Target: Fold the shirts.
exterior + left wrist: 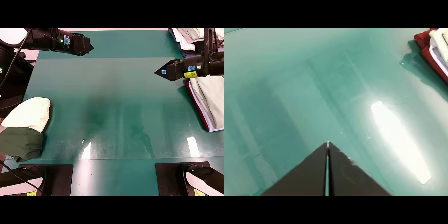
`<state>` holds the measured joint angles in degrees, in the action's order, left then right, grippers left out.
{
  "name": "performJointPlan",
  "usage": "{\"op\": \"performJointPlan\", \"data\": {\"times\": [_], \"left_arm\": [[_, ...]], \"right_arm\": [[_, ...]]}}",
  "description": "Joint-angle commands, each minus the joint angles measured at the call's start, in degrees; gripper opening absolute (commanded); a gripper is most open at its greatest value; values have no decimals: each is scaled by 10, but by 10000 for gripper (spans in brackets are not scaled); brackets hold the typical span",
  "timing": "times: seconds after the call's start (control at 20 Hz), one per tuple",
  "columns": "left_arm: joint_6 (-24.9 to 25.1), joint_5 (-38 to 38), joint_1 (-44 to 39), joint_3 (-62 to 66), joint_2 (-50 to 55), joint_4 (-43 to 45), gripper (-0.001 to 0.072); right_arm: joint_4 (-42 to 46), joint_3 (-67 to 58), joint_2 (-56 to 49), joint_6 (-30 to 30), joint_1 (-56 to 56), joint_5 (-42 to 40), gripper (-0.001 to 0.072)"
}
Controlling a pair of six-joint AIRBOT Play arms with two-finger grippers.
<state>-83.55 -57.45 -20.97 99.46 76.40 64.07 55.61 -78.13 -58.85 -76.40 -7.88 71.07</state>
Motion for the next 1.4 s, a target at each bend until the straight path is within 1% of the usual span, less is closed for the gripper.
{"op": "performJointPlan", "data": {"times": [0.0,0.45,0.55,0.6,0.65,0.75,0.9,0.95,1.05,1.1,1.15,1.2,1.25,1.35], "left_arm": [[0,0,0,0,0,0,26],[0,1,0,0,0,0,26],[0,43,0,0,0,1,26],[0,51,5,2,-2,4,26],[0,37,14,5,-7,14,26],[0,-32,45,5,-30,82,26],[-5,-163,110,-5,-65,256,26],[-5,-198,138,-20,-72,301,26],[-12,-248,203,-68,-75,322,28],[-16,-260,237,-105,-75,321,64],[-23,-255,265,-148,-75,321,387],[-47,-233,291,-199,-75,321,720],[-62,-207,311,-248,-75,321,711],[-65,-154,338,-344,-75,322,709]], "right_arm": [[-1,0,0,0,-1,-2,15],[-1,0,0,0,-1,6,15],[0,0,0,0,-1,12,15],[0,0,0,0,-1,11,15],[-1,0,0,0,-1,9,15],[-1,0,0,0,-1,11,15],[-1,0,0,0,-2,11,15],[-1,0,0,0,-2,10,15],[-1,0,0,0,-2,9,15],[-1,0,0,0,-2,9,15],[-1,0,0,0,-2,9,15],[-1,0,0,0,-2,9,15],[-1,0,0,0,-1,9,15],[-1,0,0,0,-2,9,15]]}}
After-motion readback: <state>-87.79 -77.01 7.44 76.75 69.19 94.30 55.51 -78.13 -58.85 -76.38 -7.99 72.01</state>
